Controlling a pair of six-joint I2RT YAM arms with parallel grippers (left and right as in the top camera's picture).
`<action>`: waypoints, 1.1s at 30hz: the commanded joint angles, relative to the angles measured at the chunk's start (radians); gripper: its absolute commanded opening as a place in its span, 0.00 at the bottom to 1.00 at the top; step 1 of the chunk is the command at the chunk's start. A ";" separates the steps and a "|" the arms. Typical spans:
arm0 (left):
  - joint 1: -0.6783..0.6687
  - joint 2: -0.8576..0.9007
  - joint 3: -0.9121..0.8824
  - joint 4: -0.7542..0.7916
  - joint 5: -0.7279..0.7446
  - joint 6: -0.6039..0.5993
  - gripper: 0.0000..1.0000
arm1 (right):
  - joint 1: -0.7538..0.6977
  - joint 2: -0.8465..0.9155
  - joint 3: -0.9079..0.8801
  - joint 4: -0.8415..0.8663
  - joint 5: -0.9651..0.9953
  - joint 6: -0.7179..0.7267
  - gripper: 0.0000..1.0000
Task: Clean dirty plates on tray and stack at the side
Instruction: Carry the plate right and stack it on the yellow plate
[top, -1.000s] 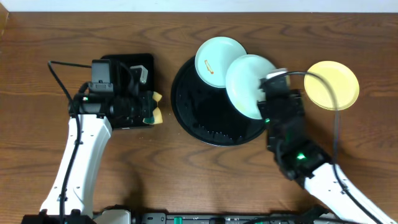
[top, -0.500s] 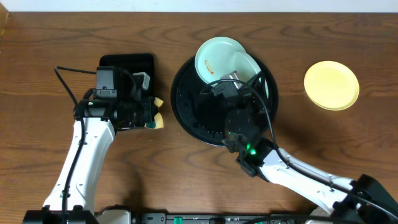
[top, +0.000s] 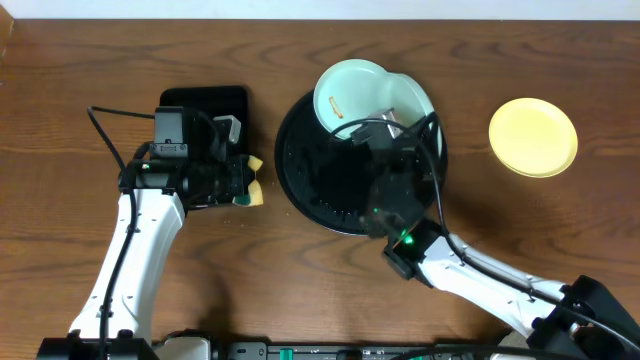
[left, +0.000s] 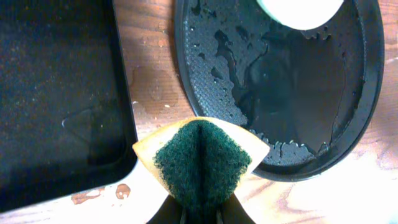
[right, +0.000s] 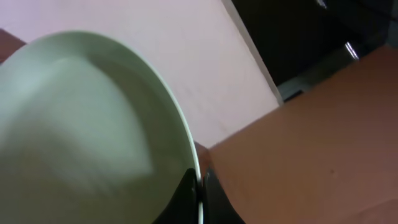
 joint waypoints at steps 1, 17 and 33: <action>0.003 -0.009 -0.002 0.018 0.010 0.013 0.08 | -0.082 -0.005 0.008 -0.001 -0.014 0.015 0.01; 0.003 -0.009 -0.002 0.027 0.010 0.013 0.08 | -0.507 -0.035 0.068 -0.023 -0.192 0.256 0.01; 0.003 -0.006 -0.002 0.031 0.010 0.013 0.08 | -1.222 -0.015 0.076 -0.521 -1.424 1.173 0.01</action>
